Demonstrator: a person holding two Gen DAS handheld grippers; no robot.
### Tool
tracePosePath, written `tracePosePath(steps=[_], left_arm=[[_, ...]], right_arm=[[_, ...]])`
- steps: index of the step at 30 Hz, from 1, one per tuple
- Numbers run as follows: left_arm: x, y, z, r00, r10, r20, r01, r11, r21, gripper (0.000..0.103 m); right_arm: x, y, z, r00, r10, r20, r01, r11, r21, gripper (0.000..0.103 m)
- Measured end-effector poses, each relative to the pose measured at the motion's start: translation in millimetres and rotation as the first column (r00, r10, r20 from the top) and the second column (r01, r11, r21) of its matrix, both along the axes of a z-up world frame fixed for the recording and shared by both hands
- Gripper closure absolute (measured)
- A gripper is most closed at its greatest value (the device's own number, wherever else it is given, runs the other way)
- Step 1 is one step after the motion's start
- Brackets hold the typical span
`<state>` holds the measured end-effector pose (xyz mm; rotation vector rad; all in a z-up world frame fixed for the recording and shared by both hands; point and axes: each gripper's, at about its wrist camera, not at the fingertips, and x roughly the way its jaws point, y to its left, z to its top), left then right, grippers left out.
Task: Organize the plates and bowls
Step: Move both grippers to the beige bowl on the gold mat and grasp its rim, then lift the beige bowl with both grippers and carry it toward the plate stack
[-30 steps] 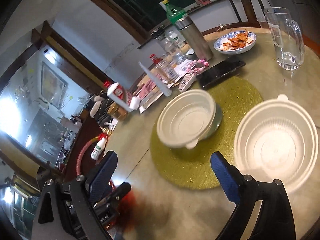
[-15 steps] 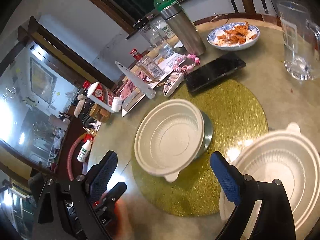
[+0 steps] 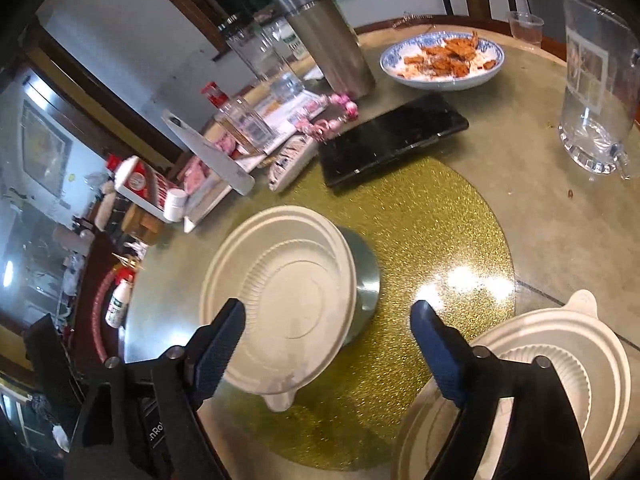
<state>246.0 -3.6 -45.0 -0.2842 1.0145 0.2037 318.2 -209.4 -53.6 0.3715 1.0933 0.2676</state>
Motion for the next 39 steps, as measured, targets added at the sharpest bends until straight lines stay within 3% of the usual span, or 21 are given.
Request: tracePosePath(steps=[7,8,11,13,14,17,30,39], left_arm=[[14.0,-9.9,-7.0,1.0,-0.004,0.002,0.004,0.999,0.041,0.028],[15.9,-10.3,-9.2,1.0,-0.002,-0.005,0.003,0.999,0.045,0.03],[21.0,-11.0,-14.2,0.999,-0.013,-0.031,0.014,0.998,0.056,0.054],[22.2,-14.1,-15.5,0.999,-0.031,-0.043,0.035,0.995,0.095,0.079],[21.5,-15.9,-15.2,0.998,-0.047,-0.037,0.05,0.994,0.102,0.087],[15.8,-18.4,-13.2,0.997,-0.067,-0.04,0.071,0.99,0.119,0.088],[-51.3,-6.6,6.0,0.997,-0.073,0.03,0.069,0.99,0.121,0.088],[-95.8,-4.9,0.9,0.993,-0.111,0.036,0.107,0.988,0.111,0.088]], right_arm=[[9.9,8.2,-12.3,0.999,0.005,-0.04,-0.006,0.999,-0.034,0.029],[10.8,9.1,-14.0,0.999,0.002,-0.045,-0.004,0.999,-0.039,0.03],[12.2,13.6,-17.9,0.998,-0.001,-0.057,-0.002,0.998,-0.062,0.04],[13.1,18.6,-21.8,0.997,0.009,-0.078,-0.015,0.997,-0.078,0.064],[12.7,20.7,-23.8,0.996,0.016,-0.085,-0.023,0.996,-0.085,0.069],[5.3,25.3,-25.8,0.996,0.032,-0.089,-0.039,0.996,-0.077,0.092],[-72.2,29.6,2.0,0.998,0.058,0.014,-0.057,0.998,-0.029,0.091],[-132.4,24.4,-3.8,0.999,0.032,0.042,-0.032,0.999,-0.006,0.091]])
